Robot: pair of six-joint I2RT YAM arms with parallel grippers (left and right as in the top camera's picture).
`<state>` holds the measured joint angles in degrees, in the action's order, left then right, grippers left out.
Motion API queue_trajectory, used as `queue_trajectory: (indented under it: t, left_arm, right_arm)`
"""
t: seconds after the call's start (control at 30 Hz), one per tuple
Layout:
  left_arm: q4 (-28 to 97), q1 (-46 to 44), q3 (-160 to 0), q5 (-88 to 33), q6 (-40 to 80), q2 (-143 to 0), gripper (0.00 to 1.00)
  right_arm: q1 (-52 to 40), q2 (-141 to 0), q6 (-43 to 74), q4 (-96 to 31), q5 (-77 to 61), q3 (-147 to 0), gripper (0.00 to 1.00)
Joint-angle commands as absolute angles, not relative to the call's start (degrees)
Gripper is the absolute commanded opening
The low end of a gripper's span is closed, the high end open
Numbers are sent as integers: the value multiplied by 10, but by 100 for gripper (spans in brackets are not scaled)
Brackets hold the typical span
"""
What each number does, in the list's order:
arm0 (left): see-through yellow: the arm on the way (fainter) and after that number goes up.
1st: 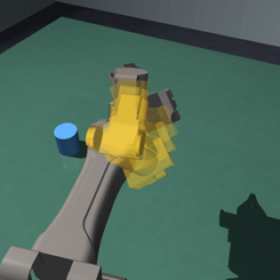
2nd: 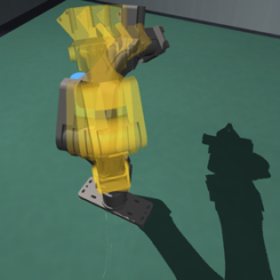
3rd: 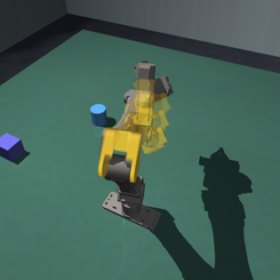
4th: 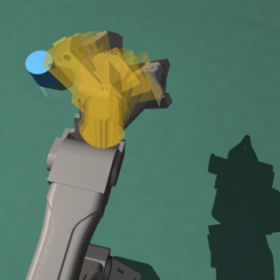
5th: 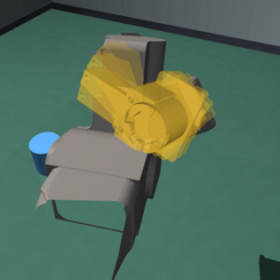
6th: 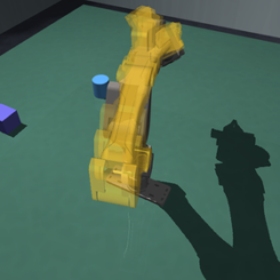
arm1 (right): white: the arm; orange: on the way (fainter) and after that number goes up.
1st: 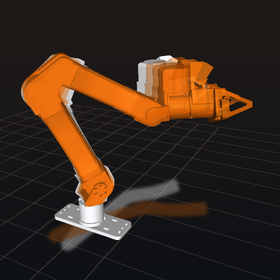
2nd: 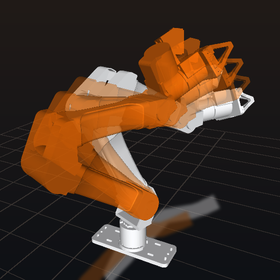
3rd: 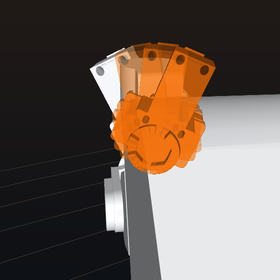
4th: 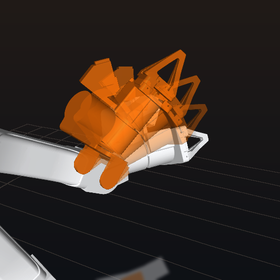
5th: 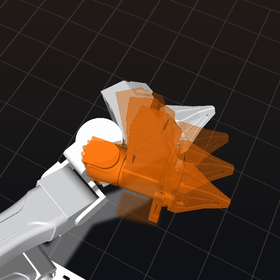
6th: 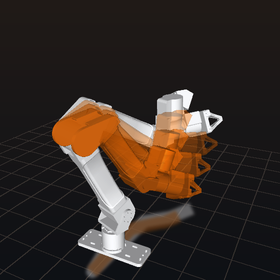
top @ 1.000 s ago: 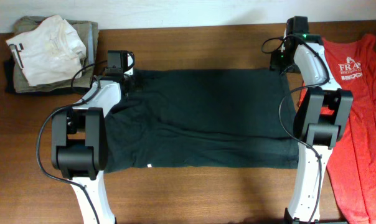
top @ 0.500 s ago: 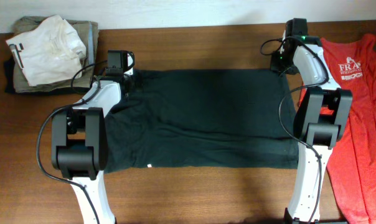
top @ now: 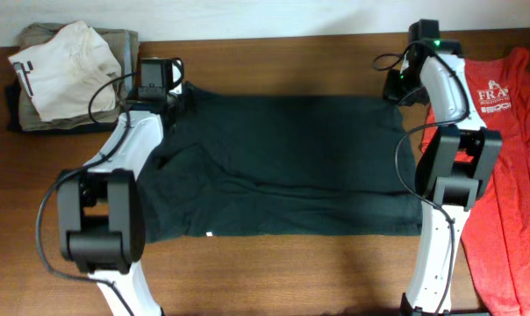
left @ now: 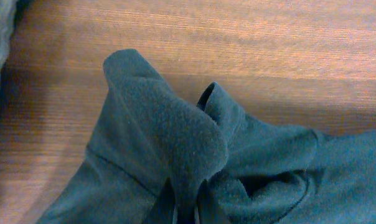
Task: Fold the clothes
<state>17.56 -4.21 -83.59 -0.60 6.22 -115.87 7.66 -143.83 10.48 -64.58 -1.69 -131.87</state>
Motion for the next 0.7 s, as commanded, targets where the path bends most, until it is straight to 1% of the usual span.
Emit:
queue_trajectory:
  t: [0.0,0.03,0.1,0.17,0.23,0.3,0.4,0.43,0.47,0.67]
  left_arm:
    - [210,-39,-840,-2,59,-1128,3]
    - [222,-39,-840,-2,59,-1128,6]
    - [249,-39,-840,-2,59,-1128,7]
    - [278,-39,-840,-2,59,-1128,7]
    - [332,-39,-840,-2,59,-1113,6]
    - [359,-39,-840,-2,59,-1098,6]
    - [438,-39,-840,-2,59,-1065,6]
    - [467,-39,-840,-2,59,-1054,3]
    - [489,-39,-840,-1,59,-1044,1]
    - [545,-39,-840,-1,59,-1005,1]
  right_arm:
    - [84,-1403,115,-682,-47,-1361,4]
    - [84,-1398,115,-699,-47,-1369,4]
    - [84,-1390,115,-749,-47,-1388,4]
    - [84,-1382,115,-787,-47,-1389,4]
    - [84,-1368,115,-843,-47,-1389,4]
    - [84,-1360,115,-870,-47,-1389,4]
    - [84,-1354,114,-937,-47,-1389,4]
    - [84,-1352,114,-951,-47,-1389,4]
    - [84,-1347,112,-962,-48,-1389,4]
    - [84,-1286,112,-974,-41,-1389,4]
